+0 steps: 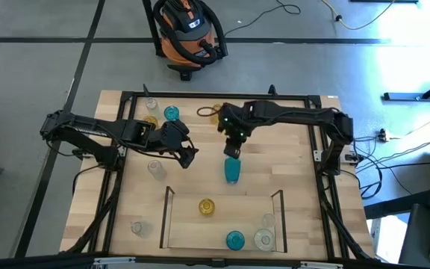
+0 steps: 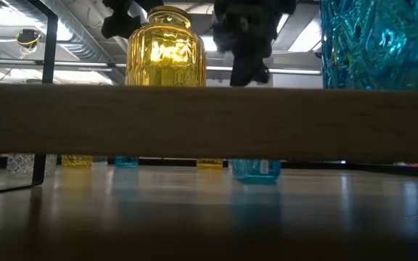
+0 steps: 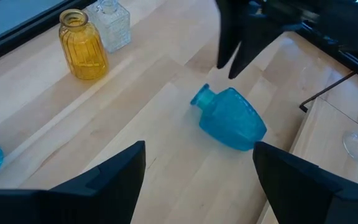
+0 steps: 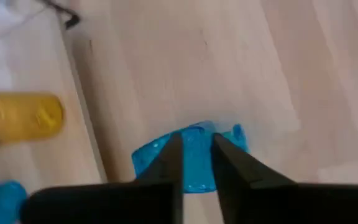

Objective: Sort vases onto shelf
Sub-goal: Put the blue vase on the shelf aligned with the other blue vase

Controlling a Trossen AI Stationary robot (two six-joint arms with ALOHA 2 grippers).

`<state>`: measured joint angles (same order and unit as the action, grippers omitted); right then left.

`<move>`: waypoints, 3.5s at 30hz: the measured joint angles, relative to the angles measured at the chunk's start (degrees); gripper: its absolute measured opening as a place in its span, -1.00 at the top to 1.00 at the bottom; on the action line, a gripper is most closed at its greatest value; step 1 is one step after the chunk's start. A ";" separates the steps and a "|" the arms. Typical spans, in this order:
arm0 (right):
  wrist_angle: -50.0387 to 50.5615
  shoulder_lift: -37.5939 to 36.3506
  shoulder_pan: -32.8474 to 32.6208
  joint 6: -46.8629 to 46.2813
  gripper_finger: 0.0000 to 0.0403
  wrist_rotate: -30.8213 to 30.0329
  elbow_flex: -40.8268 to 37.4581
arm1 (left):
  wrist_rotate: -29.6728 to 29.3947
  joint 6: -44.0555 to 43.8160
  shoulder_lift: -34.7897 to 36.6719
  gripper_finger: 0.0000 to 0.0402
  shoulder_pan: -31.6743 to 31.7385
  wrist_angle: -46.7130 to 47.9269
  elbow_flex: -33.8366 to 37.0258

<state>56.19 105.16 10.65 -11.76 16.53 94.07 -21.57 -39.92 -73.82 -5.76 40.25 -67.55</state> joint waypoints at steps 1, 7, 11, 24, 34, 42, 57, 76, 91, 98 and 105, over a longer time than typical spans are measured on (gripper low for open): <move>-0.97 0.00 0.59 -2.42 0.67 0.82 -1.12 | -0.02 0.00 0.00 -0.44 0.00 -0.01 0.00; -3.27 -0.02 2.69 -19.83 0.17 1.54 -8.67 | -0.01 0.00 0.00 -0.44 0.00 -0.02 0.00; -4.51 -0.02 2.67 -37.41 -0.05 -2.59 -13.61 | -0.02 -0.01 0.00 -0.44 -0.02 -0.02 0.00; -16.69 -0.05 -0.28 -56.74 -0.14 -1.83 -17.21 | -0.02 0.00 0.00 -0.44 -0.02 0.00 0.00; -14.19 0.50 -2.90 -66.23 -0.07 -8.52 -17.21 | -0.02 0.01 0.00 -0.44 0.00 0.00 0.00; -15.44 5.69 -2.66 -69.41 -0.07 -6.53 -17.25 | -0.02 0.00 0.00 -0.44 -0.01 0.10 0.00; -22.48 6.70 -3.79 -60.85 0.28 -10.47 -17.19 | 0.11 0.00 0.00 -0.44 -0.02 0.07 0.00; -23.11 -6.44 -17.28 -47.20 0.28 -35.42 -17.25 | 0.07 0.00 0.00 -0.44 -0.02 0.03 0.00; -30.96 -18.34 -35.85 -45.62 0.28 -56.28 -24.68 | 0.03 -0.35 0.00 -0.44 -0.02 0.00 0.00; -63.99 -22.88 -39.27 -32.49 0.28 -47.69 -41.03 | -0.03 -0.43 0.00 -0.44 0.00 -0.23 0.00; -78.40 -23.06 -37.03 -16.96 0.28 -30.49 -47.31 | -0.17 -0.44 0.00 -0.44 0.67 -0.50 0.00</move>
<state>-22.21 82.11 -26.38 -28.72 -13.97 46.76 -21.74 -40.36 -73.82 -5.09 39.75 -67.55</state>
